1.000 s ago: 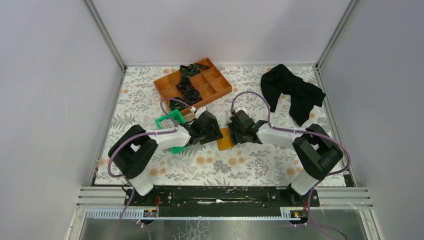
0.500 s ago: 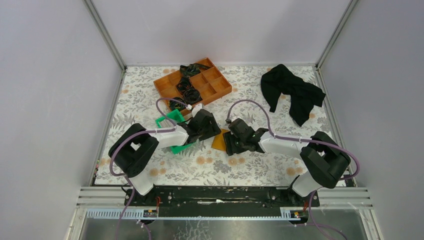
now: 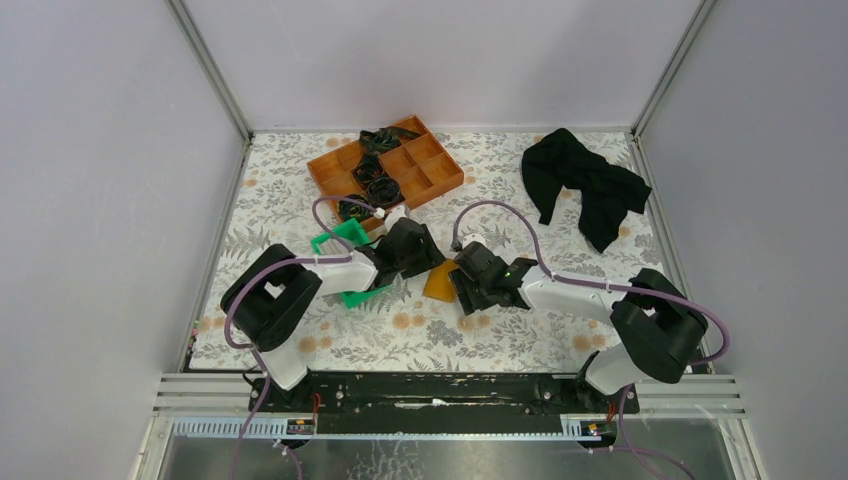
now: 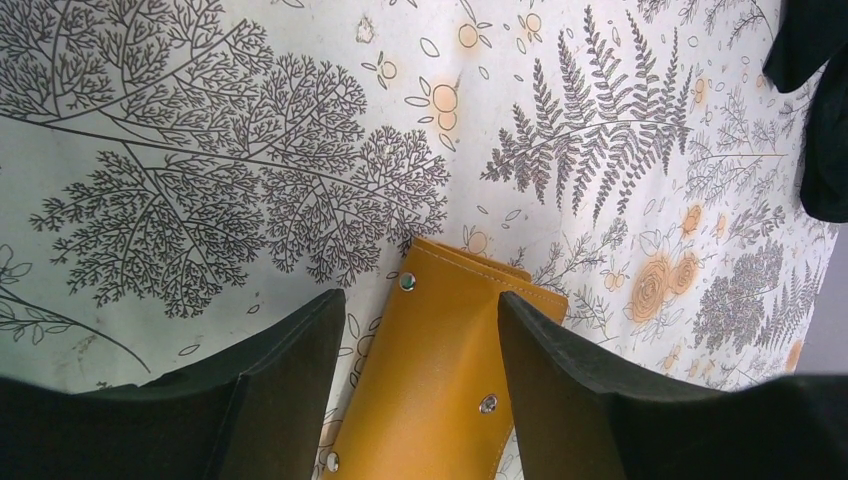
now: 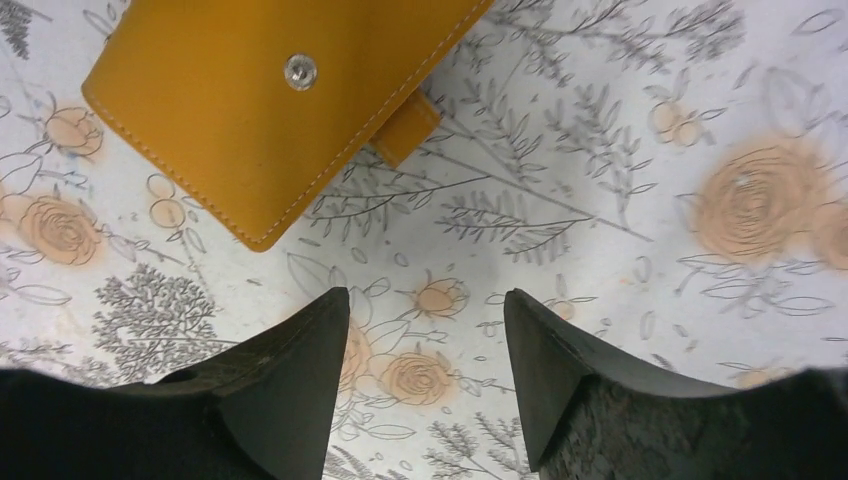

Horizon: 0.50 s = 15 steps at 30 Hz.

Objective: Put the credit cards into the card holder
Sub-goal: Close the card holder at the center of the board.

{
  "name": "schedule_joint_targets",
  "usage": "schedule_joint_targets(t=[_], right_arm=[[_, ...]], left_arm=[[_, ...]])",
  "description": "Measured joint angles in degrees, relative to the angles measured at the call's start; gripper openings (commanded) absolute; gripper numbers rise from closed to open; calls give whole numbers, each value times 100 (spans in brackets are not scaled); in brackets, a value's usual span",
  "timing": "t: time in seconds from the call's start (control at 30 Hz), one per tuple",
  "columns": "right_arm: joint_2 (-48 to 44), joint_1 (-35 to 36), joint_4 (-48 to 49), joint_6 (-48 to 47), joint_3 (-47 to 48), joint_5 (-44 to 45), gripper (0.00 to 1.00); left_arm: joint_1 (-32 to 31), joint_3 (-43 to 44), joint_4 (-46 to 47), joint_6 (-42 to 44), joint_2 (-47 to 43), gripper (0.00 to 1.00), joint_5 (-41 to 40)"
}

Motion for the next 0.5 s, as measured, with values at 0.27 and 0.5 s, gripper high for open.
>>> schedule_joint_targets(t=[0.27, 0.5], right_arm=[[192, 0, -85, -691, 413, 592, 67], [546, 0, 50, -957, 503, 603, 67]], left_arm=[[-2, -308, -393, -125, -527, 68, -61], [0, -850, -1427, -330, -1513, 68, -341]])
